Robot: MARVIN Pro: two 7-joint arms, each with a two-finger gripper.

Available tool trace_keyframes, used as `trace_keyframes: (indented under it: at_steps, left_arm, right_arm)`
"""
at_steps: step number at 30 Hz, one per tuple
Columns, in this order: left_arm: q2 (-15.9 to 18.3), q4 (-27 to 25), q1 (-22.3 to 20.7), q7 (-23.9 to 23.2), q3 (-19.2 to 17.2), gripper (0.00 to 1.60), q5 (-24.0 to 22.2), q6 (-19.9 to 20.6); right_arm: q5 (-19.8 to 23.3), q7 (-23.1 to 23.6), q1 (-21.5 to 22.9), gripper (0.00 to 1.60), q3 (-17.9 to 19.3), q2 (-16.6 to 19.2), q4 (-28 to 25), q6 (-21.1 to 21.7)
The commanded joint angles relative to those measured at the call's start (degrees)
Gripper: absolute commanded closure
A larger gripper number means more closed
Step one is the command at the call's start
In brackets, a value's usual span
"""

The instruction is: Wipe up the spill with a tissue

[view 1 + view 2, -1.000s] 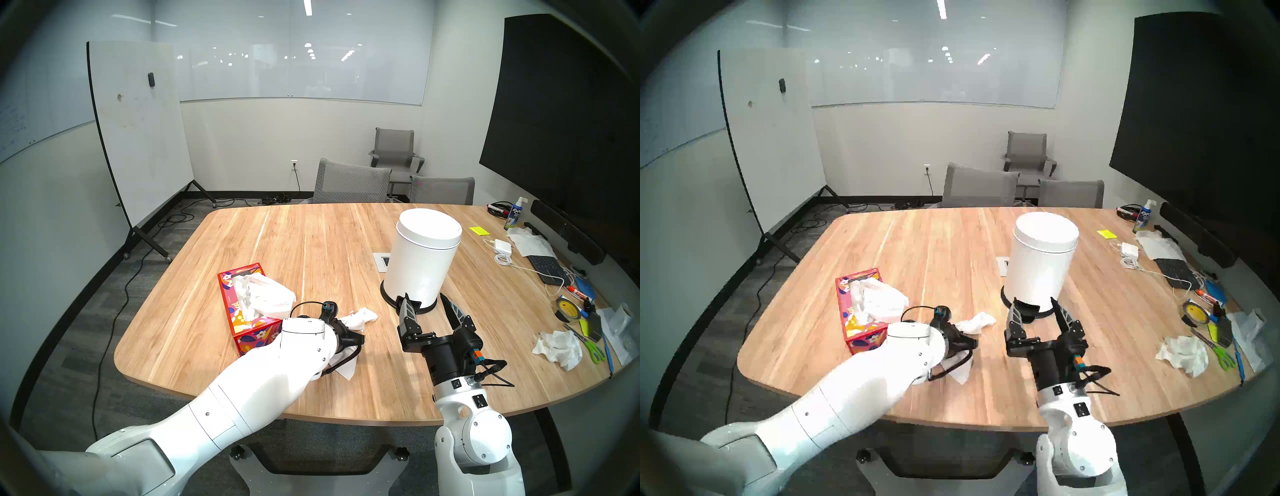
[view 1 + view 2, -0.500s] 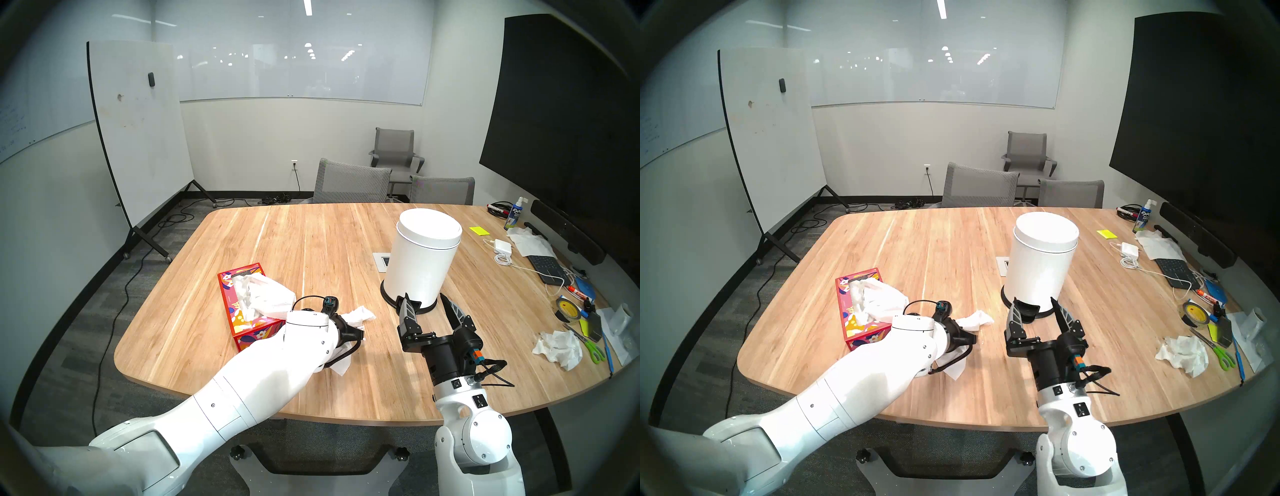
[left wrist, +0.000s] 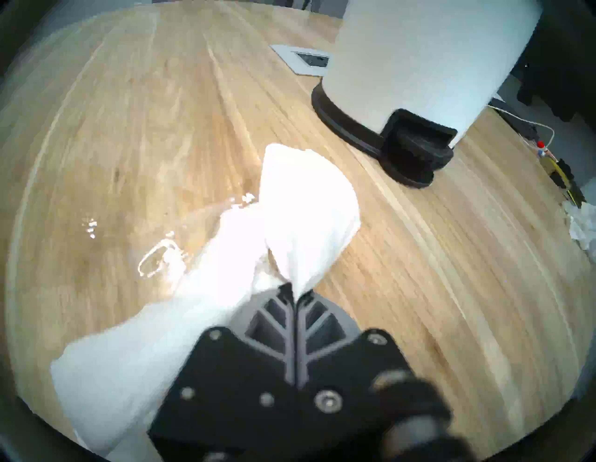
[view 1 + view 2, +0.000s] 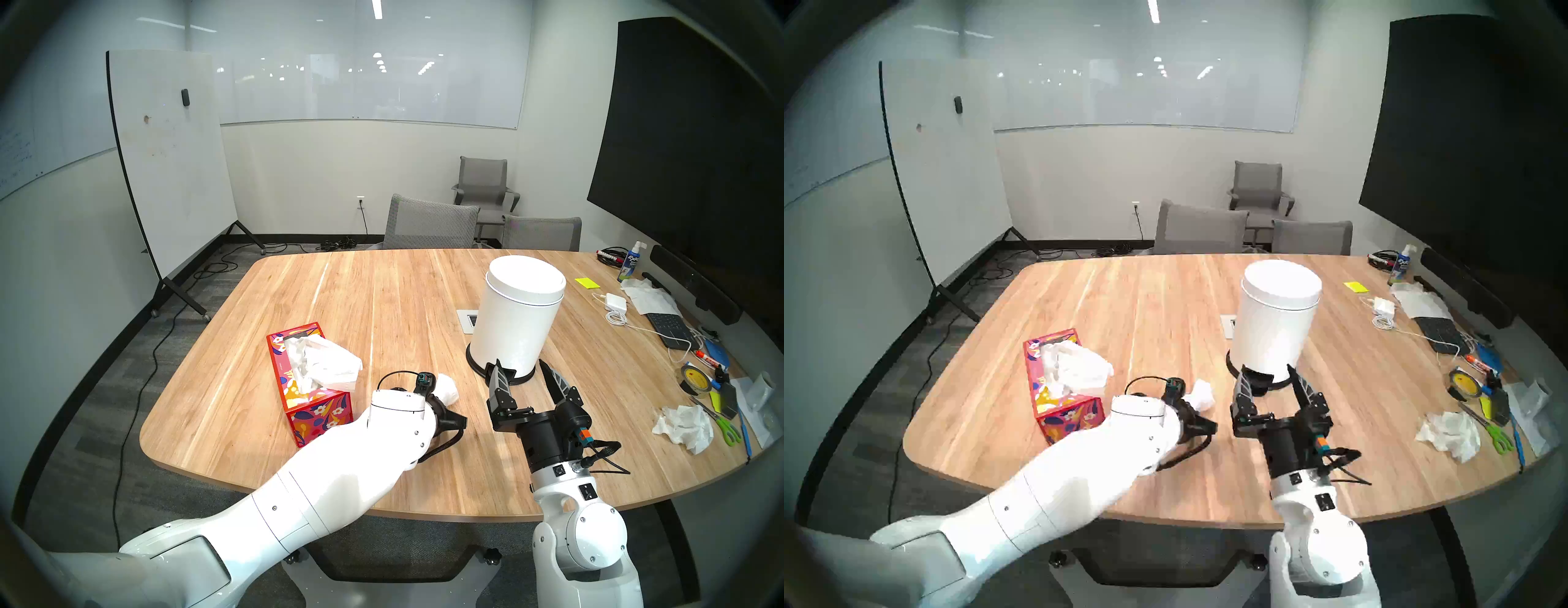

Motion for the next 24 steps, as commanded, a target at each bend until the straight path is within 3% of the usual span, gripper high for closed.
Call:
trace_keyframes:
  at_steps: [1,10,17,20,24]
  left_arm:
    - [2.1,-5.9,4.0,0.6,1.0,1.6,0.1,-1.0]
    - [9.1,-11.4,9.5,1.5,1.3,1.6,-0.3,-2.4]
    - [13.9,-11.9,11.1,0.9,-0.5,1.6,-0.6,-3.9]
    - [14.0,-10.6,10.1,-0.3,-1.3,1.6,-0.9,-4.5]
    - [11.5,-7.2,7.0,-2.0,-1.6,1.6,-1.0,-4.6]
  right_arm:
    - [0.0,0.1,0.1,0.0,0.0,0.1,-1.4,-0.2]
    - [0.0,0.1,0.2,0.0,0.0,0.1,-1.3,-0.2]
    - [0.0,0.1,0.2,0.0,0.0,0.1,-1.2,-0.2]
    - [0.0,0.1,0.2,0.0,0.0,0.1,-1.3,-0.2]
    - [0.0,0.1,0.1,0.0,0.0,0.1,-1.3,-0.2]
